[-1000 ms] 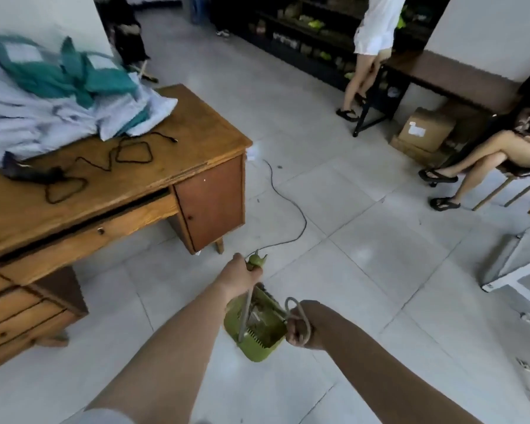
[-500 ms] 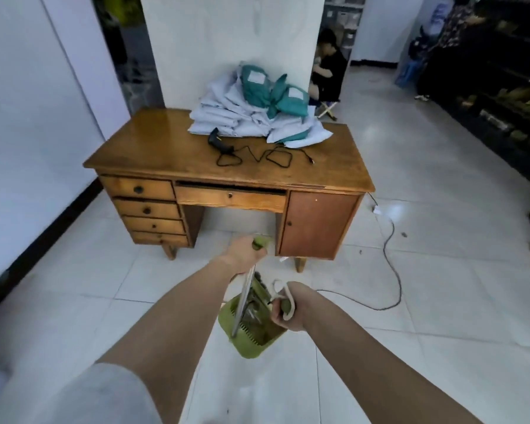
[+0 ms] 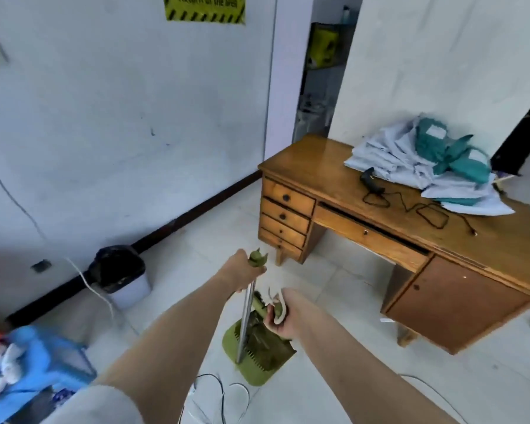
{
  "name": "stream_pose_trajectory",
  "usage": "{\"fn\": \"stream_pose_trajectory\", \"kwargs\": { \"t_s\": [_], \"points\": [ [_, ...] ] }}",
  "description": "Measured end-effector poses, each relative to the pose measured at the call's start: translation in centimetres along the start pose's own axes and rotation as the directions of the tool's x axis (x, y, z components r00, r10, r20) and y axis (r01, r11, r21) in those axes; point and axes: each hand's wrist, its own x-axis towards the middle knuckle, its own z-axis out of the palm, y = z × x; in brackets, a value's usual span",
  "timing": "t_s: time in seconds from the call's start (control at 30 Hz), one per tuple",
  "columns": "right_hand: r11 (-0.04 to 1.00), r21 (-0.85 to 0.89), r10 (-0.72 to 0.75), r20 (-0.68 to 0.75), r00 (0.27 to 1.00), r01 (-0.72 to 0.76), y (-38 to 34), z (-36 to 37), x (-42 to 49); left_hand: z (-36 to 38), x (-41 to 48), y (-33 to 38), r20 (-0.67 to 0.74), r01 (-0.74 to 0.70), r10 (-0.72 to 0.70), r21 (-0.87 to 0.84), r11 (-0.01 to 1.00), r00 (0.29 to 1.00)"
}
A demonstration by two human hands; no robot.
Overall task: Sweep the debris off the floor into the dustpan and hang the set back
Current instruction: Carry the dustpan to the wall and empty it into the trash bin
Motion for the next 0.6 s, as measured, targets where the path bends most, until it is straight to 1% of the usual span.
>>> {"fn": "stream_pose_trajectory", "kwargs": {
  "t_s": [0.07, 0.13, 0.27, 0.33, 0.37, 0.4, 0.43, 0.47, 0.5, 0.57, 0.6],
  "points": [
    [0.996, -0.086, 0.011, 0.011, 1.0, -0.01, 0.6, 3.8, 1.1, -2.9, 0.0, -3.3, -0.068, 0.046, -0.045, 0.006, 0.999, 0.997],
    [0.987, -0.161, 0.023, 0.052, 0.998, -0.014, 1.0, 7.3, 2.0, -5.6, -0.1, -5.9, -0.128, 0.074, -0.074, -0.009, 0.997, 0.989],
    [0.953, -0.304, 0.032, 0.098, 0.995, -0.001, 1.7, 14.5, 3.7, -11.0, 0.1, -11.2, -0.254, 0.138, -0.161, -0.106, 0.985, 0.954],
    [0.935, -0.355, 0.026, 0.121, 0.992, 0.019, 1.6, 17.0, 4.3, -13.0, -0.1, -12.9, -0.335, 0.142, -0.211, -0.219, 0.965, 0.918],
    [0.92, -0.391, 0.038, 0.136, 0.99, 0.018, 1.6, 18.4, 4.4, -14.1, 0.0, -14.0, -0.358, 0.142, -0.27, -0.344, 0.928, 0.894],
    [0.905, -0.425, 0.049, 0.152, 0.987, 0.021, 1.4, 19.8, 4.6, -15.2, -0.3, -14.7, -0.358, 0.136, -0.297, -0.412, 0.901, 0.885],
    [0.892, -0.451, 0.049, 0.169, 0.984, 0.033, 1.1, 21.2, 4.9, -16.1, 0.1, -15.7, -0.39, 0.119, -0.254, -0.337, 0.934, 0.885],
    [0.882, -0.469, 0.042, 0.182, 0.982, 0.05, 0.9, 22.5, 5.2, -16.8, 0.5, -16.9, -0.423, 0.124, -0.249, -0.301, 0.946, 0.872],
    [0.871, -0.488, 0.038, 0.195, 0.98, 0.064, 0.4, 24.0, 5.4, -17.8, 0.8, -17.7, -0.449, 0.125, -0.285, -0.353, 0.927, 0.846],
    [0.846, -0.526, 0.033, 0.217, 0.976, 0.088, -0.6, 26.7, 6.2, -19.7, 1.3, -19.1, -0.515, 0.174, -0.291, -0.264, 0.949, 0.807],
    [0.833, -0.544, 0.037, 0.232, 0.972, 0.098, -1.3, 27.9, 6.7, -20.6, 1.6, -19.8, -0.53, 0.182, -0.319, -0.295, 0.938, 0.786]
  ]
}}
